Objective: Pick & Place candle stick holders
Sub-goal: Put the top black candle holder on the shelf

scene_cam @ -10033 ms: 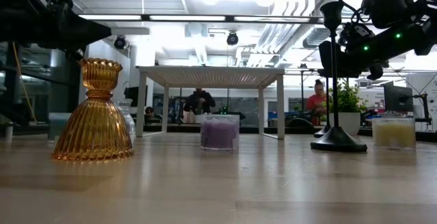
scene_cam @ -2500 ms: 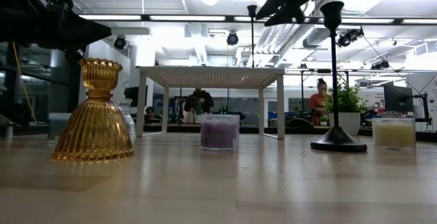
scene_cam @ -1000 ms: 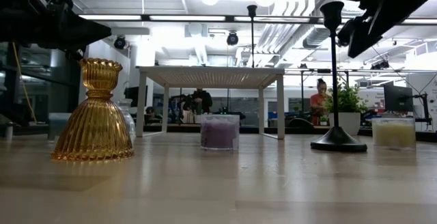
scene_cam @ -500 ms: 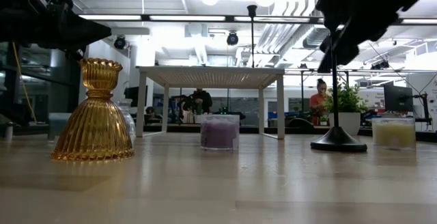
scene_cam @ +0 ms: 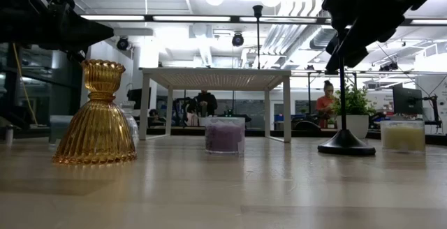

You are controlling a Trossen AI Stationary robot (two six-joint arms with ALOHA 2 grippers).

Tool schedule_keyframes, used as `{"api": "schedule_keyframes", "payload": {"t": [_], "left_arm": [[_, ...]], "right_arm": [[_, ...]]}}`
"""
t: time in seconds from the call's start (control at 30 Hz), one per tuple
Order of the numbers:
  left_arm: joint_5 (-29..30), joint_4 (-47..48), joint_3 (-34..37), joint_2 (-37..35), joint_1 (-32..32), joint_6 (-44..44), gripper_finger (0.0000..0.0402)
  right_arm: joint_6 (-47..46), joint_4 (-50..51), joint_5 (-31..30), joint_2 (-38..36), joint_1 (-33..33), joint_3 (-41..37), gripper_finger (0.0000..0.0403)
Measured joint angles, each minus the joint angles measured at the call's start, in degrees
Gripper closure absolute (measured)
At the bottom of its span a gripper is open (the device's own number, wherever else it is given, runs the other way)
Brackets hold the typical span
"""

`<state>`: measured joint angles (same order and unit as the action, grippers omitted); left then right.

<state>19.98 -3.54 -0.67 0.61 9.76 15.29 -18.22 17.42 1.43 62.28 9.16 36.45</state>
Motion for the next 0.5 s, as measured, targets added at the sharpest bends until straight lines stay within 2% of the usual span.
{"api": "schedule_keyframes", "payload": {"t": [0.23,0.5], "left_arm": [[-0.01,0.01,0.0,-0.01,0.0,0.0,0.0401],[0.01,0.0,0.0,-0.01,0.0,0.0,0.0401]], "right_arm": [[0.0,0.42,-1.36,-1.99,0.6,0.0,0.0265],[0.39,0.79,-1.57,-2.03,0.6,0.0,0.0291]]}}
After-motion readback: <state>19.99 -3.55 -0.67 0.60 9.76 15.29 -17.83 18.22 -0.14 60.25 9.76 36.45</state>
